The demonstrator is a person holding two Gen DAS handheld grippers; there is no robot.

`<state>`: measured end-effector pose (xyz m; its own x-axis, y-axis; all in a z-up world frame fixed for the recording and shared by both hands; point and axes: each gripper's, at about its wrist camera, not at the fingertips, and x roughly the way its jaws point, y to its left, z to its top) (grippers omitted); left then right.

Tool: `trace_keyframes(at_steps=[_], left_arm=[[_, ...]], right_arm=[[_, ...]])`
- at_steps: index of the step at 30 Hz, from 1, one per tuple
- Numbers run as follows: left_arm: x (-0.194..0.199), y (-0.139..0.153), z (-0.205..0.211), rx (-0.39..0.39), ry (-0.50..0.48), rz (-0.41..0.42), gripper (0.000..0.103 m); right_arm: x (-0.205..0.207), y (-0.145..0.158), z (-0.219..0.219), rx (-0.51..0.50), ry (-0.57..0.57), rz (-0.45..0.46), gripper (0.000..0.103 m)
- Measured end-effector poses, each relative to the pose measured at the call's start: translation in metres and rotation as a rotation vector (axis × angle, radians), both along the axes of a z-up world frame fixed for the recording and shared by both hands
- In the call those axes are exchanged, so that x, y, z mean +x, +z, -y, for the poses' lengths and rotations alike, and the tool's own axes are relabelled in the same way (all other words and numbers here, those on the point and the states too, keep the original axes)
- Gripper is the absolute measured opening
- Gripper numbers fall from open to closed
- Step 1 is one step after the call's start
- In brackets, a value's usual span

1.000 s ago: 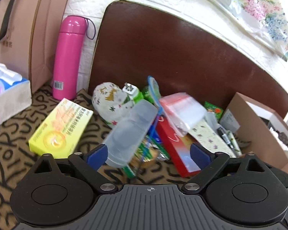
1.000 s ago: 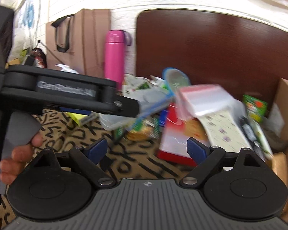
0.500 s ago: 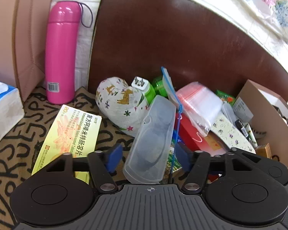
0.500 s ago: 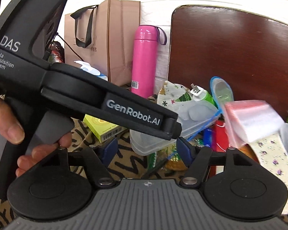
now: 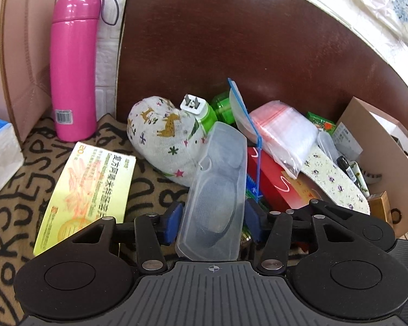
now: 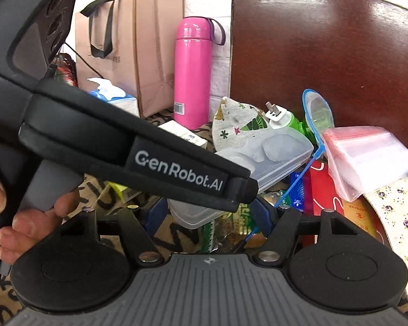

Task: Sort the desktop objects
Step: 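Close the left gripper on the clear glasses case and lift it, then carry the glasses case with the left gripper into the cardboard box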

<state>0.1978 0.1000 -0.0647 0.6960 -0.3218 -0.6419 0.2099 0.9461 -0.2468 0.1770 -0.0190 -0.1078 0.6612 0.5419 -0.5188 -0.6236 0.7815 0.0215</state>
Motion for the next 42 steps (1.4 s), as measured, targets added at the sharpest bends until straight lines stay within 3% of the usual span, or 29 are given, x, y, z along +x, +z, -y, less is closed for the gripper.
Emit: trace_keyframes(at_steps=[16, 19, 23, 27, 36, 38, 42], left_arm=[[-0.103, -0.001, 0.032, -0.055, 0.09, -0.066, 0.048], [-0.125, -0.004, 0.037, -0.095, 0.096, -0.095, 0.048], [-0.147, -0.01, 0.046, -0.162, 0.087, -0.154, 0.048], [-0.164, -0.01, 0.072, -0.141, 0.01, -0.172, 0.049], [-0.189, -0.017, 0.145, -0.111, -0.185, -0.209, 0.065], [-0.192, -0.014, 0.153, -0.084, -0.194, -0.186, 0.076], [-0.188, -0.008, 0.16, -0.032, -0.168, -0.151, 0.082]], right_arm=[[-0.089, 0.009, 0.043, -0.059, 0.109, -0.07, 0.066], [-0.11, 0.008, 0.053, -0.068, 0.133, -0.086, 0.066], [-0.134, 0.008, 0.074, -0.061, 0.14, -0.119, 0.065], [-0.159, 0.008, 0.1, -0.077, 0.119, -0.125, 0.065], [-0.192, 0.004, 0.161, -0.085, -0.055, -0.154, 0.066], [-0.195, 0.005, 0.169, -0.076, -0.093, -0.15, 0.069], [-0.194, 0.008, 0.166, -0.052, -0.109, -0.101, 0.081]])
